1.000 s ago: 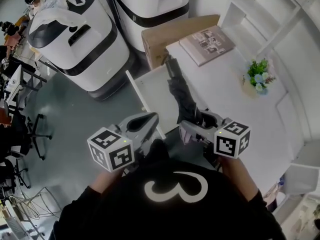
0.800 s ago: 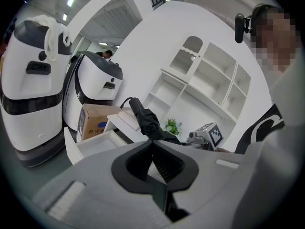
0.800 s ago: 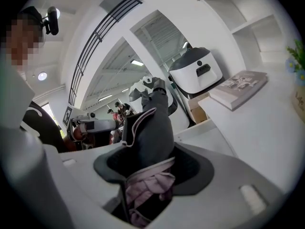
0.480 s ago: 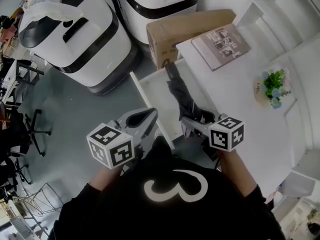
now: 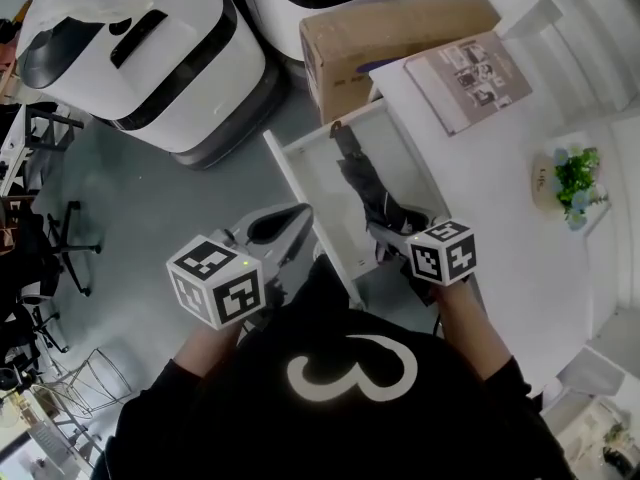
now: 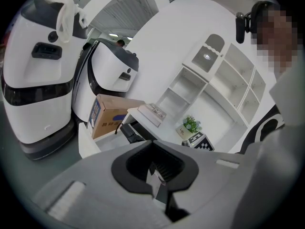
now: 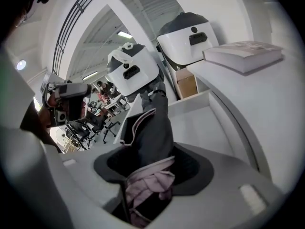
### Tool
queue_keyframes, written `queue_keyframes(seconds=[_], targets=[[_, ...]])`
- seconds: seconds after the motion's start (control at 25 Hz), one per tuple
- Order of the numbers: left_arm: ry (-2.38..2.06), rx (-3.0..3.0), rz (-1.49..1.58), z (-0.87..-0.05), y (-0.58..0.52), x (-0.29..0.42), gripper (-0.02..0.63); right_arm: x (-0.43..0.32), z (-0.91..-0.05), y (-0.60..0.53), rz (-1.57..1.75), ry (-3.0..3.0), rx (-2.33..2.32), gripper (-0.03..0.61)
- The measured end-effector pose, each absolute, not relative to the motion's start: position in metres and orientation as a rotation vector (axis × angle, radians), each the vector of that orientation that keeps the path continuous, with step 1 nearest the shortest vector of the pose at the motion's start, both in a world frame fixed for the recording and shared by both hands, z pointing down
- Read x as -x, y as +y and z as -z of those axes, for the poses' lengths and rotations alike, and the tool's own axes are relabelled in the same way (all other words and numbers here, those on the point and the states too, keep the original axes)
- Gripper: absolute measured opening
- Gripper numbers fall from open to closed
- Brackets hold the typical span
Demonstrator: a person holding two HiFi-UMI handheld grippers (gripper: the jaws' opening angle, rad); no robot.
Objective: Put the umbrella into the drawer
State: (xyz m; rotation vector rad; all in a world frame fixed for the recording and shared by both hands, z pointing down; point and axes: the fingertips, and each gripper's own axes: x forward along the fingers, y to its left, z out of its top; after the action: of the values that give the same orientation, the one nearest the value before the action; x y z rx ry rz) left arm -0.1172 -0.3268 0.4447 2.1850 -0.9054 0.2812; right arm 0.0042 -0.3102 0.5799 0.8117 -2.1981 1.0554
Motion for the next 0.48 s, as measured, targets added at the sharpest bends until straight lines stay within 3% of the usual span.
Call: queue_keyframes(seconds=[0.48], targets=[[-0.874,-2.126,-0.326,-0.474,-0.333,0.120,0.008,-0.005,-0.655,-0.329,-1.036,-2.042,-0.778,0.238]])
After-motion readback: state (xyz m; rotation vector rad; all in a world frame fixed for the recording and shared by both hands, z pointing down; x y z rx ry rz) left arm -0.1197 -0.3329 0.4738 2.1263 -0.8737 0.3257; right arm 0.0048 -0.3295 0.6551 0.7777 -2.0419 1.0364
